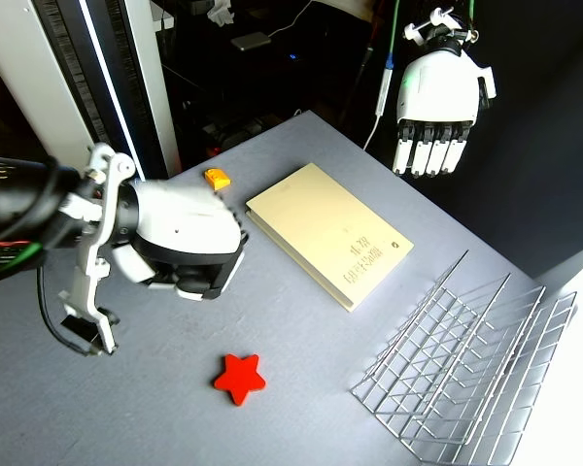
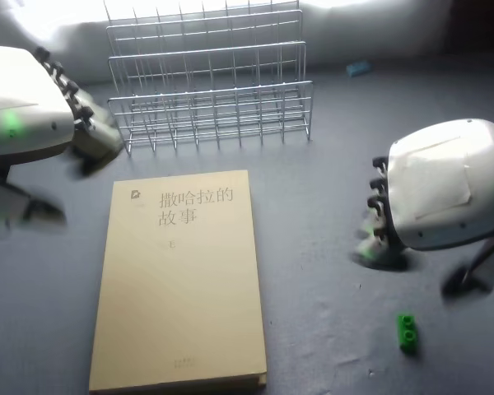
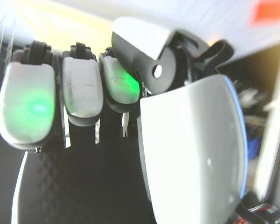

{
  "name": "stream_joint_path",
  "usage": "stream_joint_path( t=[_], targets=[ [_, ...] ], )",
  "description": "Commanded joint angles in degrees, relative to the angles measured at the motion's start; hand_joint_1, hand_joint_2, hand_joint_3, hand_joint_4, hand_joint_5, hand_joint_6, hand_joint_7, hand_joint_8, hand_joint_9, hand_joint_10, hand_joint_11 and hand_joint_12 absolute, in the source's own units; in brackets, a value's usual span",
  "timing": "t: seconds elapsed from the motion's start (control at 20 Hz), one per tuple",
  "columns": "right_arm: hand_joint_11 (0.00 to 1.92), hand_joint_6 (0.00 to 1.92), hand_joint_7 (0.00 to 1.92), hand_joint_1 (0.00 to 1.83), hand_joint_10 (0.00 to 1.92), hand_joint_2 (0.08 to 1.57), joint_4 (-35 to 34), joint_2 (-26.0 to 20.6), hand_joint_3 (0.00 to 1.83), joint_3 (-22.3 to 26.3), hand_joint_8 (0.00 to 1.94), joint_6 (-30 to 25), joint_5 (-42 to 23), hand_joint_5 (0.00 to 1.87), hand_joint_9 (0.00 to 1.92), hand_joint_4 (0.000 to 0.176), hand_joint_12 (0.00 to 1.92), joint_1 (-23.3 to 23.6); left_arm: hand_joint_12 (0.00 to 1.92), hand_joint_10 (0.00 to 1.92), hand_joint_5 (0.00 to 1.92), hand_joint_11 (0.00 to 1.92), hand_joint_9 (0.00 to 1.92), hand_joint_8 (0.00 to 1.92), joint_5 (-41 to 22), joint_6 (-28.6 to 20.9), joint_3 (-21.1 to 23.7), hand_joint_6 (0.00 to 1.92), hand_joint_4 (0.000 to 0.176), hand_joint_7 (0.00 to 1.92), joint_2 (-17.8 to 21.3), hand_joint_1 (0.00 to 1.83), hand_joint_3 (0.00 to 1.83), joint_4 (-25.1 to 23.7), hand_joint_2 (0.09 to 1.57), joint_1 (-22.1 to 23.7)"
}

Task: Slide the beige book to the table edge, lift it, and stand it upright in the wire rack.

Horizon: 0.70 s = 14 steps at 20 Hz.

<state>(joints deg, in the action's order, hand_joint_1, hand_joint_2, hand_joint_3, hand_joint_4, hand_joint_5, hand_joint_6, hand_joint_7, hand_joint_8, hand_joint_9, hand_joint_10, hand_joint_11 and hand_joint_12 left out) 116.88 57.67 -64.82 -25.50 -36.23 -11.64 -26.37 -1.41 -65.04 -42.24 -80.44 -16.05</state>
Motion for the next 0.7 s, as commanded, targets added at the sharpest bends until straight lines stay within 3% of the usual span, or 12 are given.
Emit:
stream_joint_path(
  t=[0.0, 0.3, 0.45, 0.65],
  targets=[
    [0.0, 0.01, 0.28, 0.18, 0.01, 1.01, -2.39, 0.09, 0.01, -0.15, 0.0, 0.15, 0.39, 0.26, 0.25, 0.0, 0.74, 0.88, 0.63, 0.01, 0.27, 0.0, 0.26, 0.01, -1.4, -0.22, -0.41, 0.01, 0.0, 0.28, 0.45, 0.24, 0.01, 2.08, 1.03, 0.35],
    [0.0, 0.0, 0.24, 0.16, 0.0, 1.02, -2.39, 1.24, 0.0, -1.63, 0.0, 0.21, 0.52, 0.22, 0.23, 0.0, 0.69, 1.02, 0.62, 0.0, 0.27, 0.0, 0.26, 0.0, -1.8, -0.78, -1.04, 0.0, 0.0, 0.27, 0.45, 0.23, 0.0, 2.58, 1.04, 0.41],
    [0.0, 0.0, 0.25, 0.19, 0.0, 1.03, -3.43, 1.93, 0.0, -1.83, 0.0, -0.77, 0.52, 0.23, 0.25, 0.0, 0.74, -1.97, 0.63, 0.0, 0.28, 0.0, 0.27, 0.01, -0.56, -1.13, -0.85, 0.0, 0.0, 0.29, 0.44, 0.26, 0.0, 2.58, 1.03, 0.9],
    [0.0, 0.0, 0.27, 0.17, 0.0, 1.02, -3.9, 3.2, 0.0, -1.98, 0.0, -0.01, 2.89, 0.23, 0.25, 0.0, 0.76, -3.59, 0.61, 0.0, 0.26, 0.0, 0.24, 0.0, -0.48, -7.52, -2.69, 0.0, 0.0, 0.25, 0.22, 0.26, 0.0, 2.09, 1.03, 0.23]
  ],
)
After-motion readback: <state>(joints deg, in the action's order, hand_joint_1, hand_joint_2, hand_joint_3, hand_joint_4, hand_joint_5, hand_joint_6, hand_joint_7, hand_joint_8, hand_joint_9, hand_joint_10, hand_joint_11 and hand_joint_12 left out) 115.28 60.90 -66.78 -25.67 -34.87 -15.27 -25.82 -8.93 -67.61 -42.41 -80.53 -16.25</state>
